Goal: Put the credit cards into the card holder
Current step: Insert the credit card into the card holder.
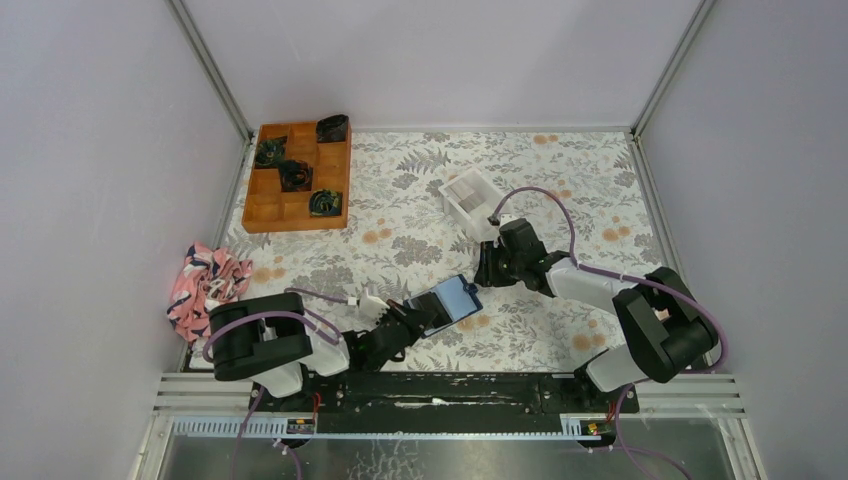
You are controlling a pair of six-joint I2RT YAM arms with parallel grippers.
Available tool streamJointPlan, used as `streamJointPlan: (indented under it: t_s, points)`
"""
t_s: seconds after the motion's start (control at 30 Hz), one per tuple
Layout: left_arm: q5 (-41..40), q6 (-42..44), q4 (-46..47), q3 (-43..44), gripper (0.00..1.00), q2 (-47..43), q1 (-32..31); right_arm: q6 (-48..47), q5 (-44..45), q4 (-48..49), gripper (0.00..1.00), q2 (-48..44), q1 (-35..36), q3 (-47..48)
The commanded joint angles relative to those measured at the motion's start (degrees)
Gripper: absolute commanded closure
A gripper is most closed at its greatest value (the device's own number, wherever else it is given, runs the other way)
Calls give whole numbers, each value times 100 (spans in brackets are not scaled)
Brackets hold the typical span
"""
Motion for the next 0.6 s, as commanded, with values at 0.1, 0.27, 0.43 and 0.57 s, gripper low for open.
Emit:
streamJointPlan:
  t_s: [0.1, 0.27, 0.43, 0.57]
  points:
    - [-31, -138, 685, -197, 100, 225, 97, 71, -58, 229, 58, 133, 69, -6]
    - [240, 31, 1308, -245, 100, 500, 287, 73, -61, 253, 59, 194, 68, -16]
    - [390, 132, 1745, -268, 100, 722, 376, 80, -60, 281, 59, 247, 77, -26]
    - [474, 194, 1972, -283, 100, 865, 420, 89, -90, 301, 59, 293, 77, -28]
